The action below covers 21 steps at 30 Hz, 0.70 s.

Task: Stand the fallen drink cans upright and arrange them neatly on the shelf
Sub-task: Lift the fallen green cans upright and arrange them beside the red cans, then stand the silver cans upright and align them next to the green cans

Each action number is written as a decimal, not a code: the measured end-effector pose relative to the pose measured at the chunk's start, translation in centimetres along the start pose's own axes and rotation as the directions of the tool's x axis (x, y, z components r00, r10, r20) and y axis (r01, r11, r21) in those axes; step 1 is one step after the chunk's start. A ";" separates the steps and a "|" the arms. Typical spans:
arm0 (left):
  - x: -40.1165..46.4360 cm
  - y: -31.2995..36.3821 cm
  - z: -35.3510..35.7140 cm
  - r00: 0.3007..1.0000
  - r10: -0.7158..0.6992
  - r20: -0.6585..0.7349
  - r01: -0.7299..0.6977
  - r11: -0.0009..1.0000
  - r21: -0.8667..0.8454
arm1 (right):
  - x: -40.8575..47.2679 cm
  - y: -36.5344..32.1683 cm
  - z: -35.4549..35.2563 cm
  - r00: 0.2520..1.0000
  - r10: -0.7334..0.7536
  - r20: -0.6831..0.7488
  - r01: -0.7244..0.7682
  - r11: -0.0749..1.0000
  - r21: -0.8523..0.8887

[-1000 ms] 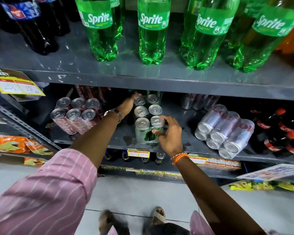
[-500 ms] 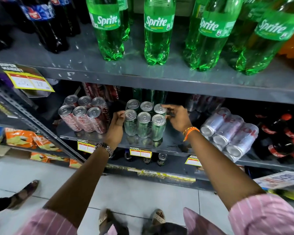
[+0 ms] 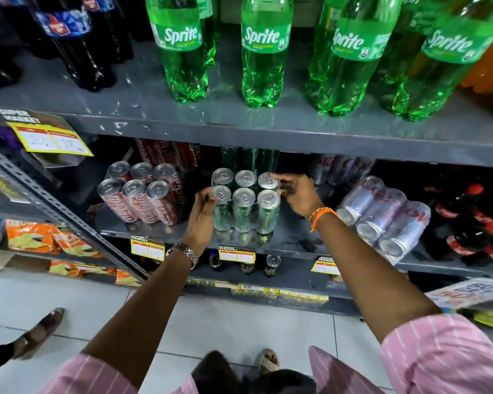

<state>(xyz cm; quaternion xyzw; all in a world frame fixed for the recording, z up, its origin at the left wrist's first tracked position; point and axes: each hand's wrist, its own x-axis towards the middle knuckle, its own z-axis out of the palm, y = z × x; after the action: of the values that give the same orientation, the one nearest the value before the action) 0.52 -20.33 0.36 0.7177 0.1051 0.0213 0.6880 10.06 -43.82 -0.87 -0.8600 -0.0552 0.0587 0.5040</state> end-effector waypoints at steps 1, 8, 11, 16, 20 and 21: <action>0.3 0.0 0.0 1.000 0.001 0.012 -0.001 1.000 0.000 | -0.2 0.0 0.0 1.000 0.005 -0.009 -0.005 1.000 0.018; 0.4 0.1 -1.0 1.000 0.007 0.011 -0.008 0.996 0.090 | -2.2 -2.2 -0.3 0.999 0.040 -0.030 -0.037 0.994 0.101; 0.1 0.6 -1.2 0.984 0.163 -0.075 -0.136 0.951 0.276 | -3.7 -2.3 -1.6 0.979 0.085 -0.183 -0.054 0.984 0.169; -1.1 3.4 1.1 0.907 0.420 -0.035 -0.372 0.838 0.400 | -7.5 0.0 -6.7 0.788 0.151 -0.597 -0.023 0.976 0.217; -1.5 4.9 6.3 0.893 0.441 0.084 -0.440 0.822 0.361 | -10.8 2.9 -11.8 0.578 0.180 -0.796 -0.147 0.982 0.116; -1.4 5.1 8.0 0.897 0.426 0.119 -0.439 0.822 0.362 | -11.5 3.6 -13.0 0.533 0.188 -0.825 -0.184 0.977 0.104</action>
<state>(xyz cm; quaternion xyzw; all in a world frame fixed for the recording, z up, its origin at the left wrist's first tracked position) 1.14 -28.61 5.17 0.8423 -0.0695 0.1442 0.5146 0.88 -58.48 2.84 -0.7853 0.2808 -0.3002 0.4630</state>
